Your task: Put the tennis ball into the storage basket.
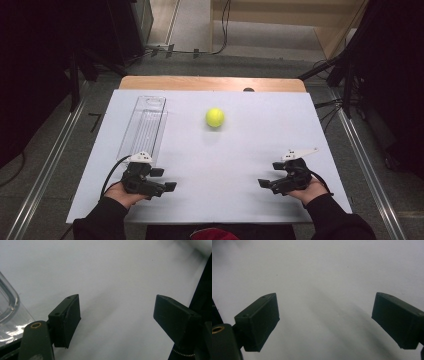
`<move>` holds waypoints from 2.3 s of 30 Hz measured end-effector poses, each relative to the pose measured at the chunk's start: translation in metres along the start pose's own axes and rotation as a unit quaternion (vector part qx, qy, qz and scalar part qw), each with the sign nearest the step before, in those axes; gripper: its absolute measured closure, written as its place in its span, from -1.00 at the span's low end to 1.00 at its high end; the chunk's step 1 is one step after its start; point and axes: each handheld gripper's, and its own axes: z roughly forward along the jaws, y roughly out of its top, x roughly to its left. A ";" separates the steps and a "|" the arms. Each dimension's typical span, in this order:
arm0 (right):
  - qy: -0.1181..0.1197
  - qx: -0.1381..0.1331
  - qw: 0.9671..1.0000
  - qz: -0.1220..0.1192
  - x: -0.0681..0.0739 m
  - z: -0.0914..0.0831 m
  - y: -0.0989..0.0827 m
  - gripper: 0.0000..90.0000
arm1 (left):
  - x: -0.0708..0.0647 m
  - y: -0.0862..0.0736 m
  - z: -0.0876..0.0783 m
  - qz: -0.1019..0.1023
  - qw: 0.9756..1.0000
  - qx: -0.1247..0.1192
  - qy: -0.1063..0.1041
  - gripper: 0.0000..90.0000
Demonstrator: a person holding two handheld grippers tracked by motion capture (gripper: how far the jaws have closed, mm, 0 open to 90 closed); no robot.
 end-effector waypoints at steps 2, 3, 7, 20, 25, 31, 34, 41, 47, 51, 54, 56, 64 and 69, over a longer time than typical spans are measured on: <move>0.001 0.002 1.000 0.003 0.000 0.001 0.000 -0.87 | 0.000 0.000 0.000 0.000 1.000 -0.001 0.000 -0.50; 0.001 0.002 1.000 0.003 0.000 0.001 0.000 -0.87 | 0.000 0.000 0.000 0.000 1.000 -0.001 0.000 -0.50; 0.006 0.000 1.000 0.003 -0.001 0.002 0.000 -0.87 | 0.000 0.000 0.000 0.003 1.000 -0.003 -0.005 -0.49; 0.015 0.000 1.000 0.006 -0.004 0.003 0.000 -0.87 | -0.002 0.002 0.002 0.005 1.000 0.001 -0.013 -0.49; 0.012 0.000 1.000 0.012 -0.004 0.002 -0.001 -0.87 | -0.003 0.002 0.003 0.011 1.000 0.001 -0.021 -0.49; 0.013 -0.001 1.000 0.009 -0.001 0.000 -0.001 -0.87 | -0.004 0.001 0.001 0.013 1.000 -0.006 -0.022 -0.49; 0.011 -0.002 1.000 0.009 0.001 0.000 -0.001 -0.87 | -0.005 0.001 0.000 0.016 1.000 -0.007 -0.024 -0.49; 0.013 0.004 1.000 0.011 0.001 0.002 0.000 -0.87 | -0.004 0.001 0.001 0.015 0.999 -0.010 -0.026 -0.49; 0.014 0.004 1.000 0.009 0.001 0.001 -0.001 -0.87 | -0.004 0.002 0.001 0.016 1.000 -0.009 -0.025 -0.49; 0.013 0.004 1.000 0.009 0.001 0.001 -0.001 -0.87 | -0.005 0.002 0.001 0.017 1.000 -0.009 -0.024 -0.49; 0.013 0.005 1.000 0.008 0.001 0.002 -0.001 -0.87 | -0.004 0.002 0.001 0.017 0.999 -0.009 -0.026 -0.49; 0.013 0.006 1.000 0.007 0.001 0.002 -0.001 -0.87 | -0.005 0.002 0.001 0.017 1.000 -0.009 -0.025 -0.49; 0.013 0.006 1.000 0.009 0.001 0.001 -0.001 -0.87 | -0.006 0.005 -0.001 0.009 0.999 -0.017 -0.032 -0.49; 0.012 0.008 1.000 0.010 0.001 0.002 -0.001 -0.87 | -0.009 0.008 -0.003 0.011 0.999 -0.029 -0.028 -0.49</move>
